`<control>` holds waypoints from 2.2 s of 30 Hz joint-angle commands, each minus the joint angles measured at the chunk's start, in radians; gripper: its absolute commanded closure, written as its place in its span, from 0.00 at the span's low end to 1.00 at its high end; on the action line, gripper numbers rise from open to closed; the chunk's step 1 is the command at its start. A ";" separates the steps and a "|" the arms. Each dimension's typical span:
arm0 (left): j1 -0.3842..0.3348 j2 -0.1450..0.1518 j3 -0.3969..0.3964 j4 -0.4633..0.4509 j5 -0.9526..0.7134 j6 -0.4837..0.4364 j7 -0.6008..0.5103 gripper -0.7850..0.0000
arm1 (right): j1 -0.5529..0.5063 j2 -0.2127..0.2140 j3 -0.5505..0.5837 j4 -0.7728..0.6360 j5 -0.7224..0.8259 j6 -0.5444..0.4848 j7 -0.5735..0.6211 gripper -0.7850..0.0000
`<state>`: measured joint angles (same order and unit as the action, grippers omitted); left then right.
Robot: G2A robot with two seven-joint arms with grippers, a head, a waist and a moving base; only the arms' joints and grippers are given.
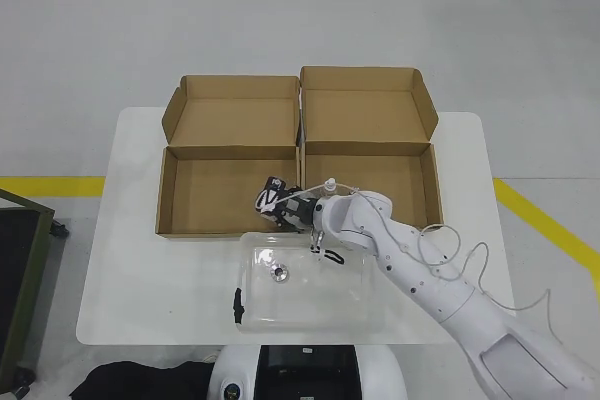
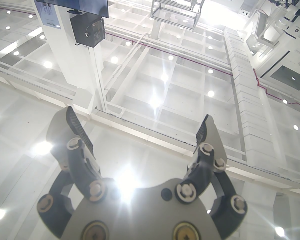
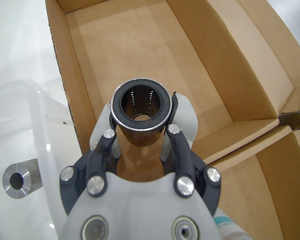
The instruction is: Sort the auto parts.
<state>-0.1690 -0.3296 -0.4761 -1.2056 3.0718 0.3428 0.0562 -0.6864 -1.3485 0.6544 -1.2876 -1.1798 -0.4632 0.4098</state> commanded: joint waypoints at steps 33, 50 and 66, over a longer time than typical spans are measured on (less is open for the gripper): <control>0.000 0.000 0.000 0.000 0.000 0.000 0.000 0.00 | -0.405 0.111 0.219 -0.580 -0.184 -0.292 0.031 0.44; 0.000 0.000 0.000 0.000 0.000 0.000 0.000 0.00 | -0.480 0.135 0.247 -0.455 -0.310 -0.270 -0.091 0.44; 0.000 0.000 0.000 0.000 0.000 0.000 0.000 0.00 | -0.436 0.120 0.197 -0.347 -0.315 -0.235 -0.097 0.47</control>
<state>-0.1690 -0.3296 -0.4761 -1.2056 3.0718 0.3428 0.0562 -1.1249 -1.2271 0.8543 -1.6390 -1.4952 -0.6989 0.3122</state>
